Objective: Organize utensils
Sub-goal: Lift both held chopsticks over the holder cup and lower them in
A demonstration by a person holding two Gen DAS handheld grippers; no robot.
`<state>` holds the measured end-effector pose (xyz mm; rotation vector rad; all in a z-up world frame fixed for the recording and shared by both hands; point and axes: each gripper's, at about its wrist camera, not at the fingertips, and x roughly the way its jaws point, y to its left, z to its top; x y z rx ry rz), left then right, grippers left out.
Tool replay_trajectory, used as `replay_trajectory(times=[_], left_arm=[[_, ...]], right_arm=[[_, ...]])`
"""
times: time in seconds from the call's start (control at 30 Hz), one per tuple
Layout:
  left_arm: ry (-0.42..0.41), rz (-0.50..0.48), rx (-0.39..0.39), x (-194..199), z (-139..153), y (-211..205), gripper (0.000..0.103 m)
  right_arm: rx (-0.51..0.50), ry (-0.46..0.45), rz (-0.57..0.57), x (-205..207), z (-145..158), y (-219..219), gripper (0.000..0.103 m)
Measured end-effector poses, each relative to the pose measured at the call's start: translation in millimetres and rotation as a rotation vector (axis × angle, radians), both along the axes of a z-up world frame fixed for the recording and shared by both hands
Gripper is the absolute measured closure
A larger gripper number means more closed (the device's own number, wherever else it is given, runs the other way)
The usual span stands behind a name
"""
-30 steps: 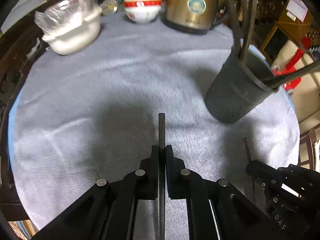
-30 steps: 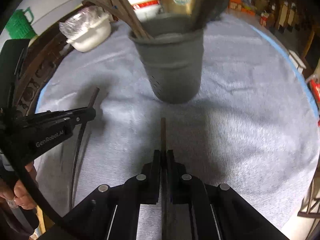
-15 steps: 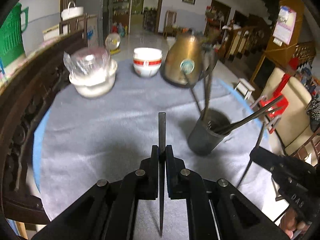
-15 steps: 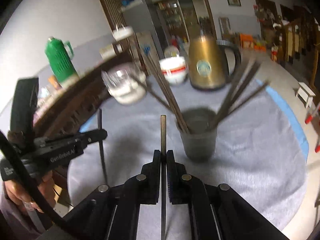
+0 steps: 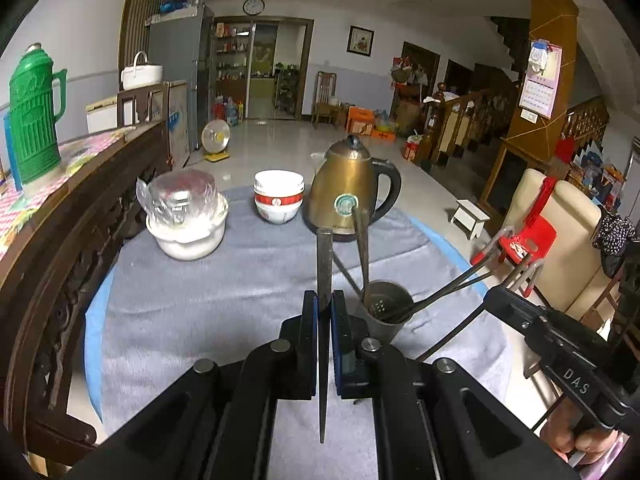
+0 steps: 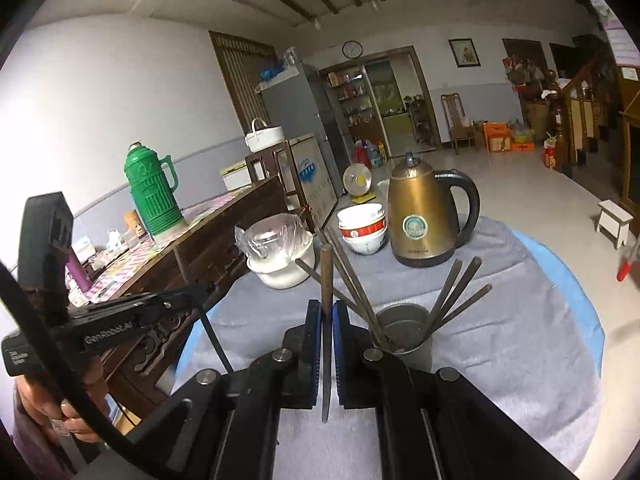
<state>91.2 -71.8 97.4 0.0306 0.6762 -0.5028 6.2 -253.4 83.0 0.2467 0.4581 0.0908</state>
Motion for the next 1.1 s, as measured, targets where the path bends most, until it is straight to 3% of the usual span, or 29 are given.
replay_trajectory(times=[0.43,0.67,0.9,1.1], left_arm=[[-0.072,-0.002,-0.050,0,31,-12,0.097],[-0.152,-0.009,-0.136,7,57,-24,0.097],[-0.242,0.001,-0.203,23,68,-47,0.097],[-0.270,0.030,-0.222,41,53,-73,0.097]], right_arm=[[-0.087,-0.065,-0.054,-5,36,-8,0.097],[-0.144,-0.124,-0.126,2,55,-14,0.097],[-0.167,-0.177,-0.209,14,56,-26,0.097],[-0.123,-0.178,-0.257,26,42,-40,0.097]])
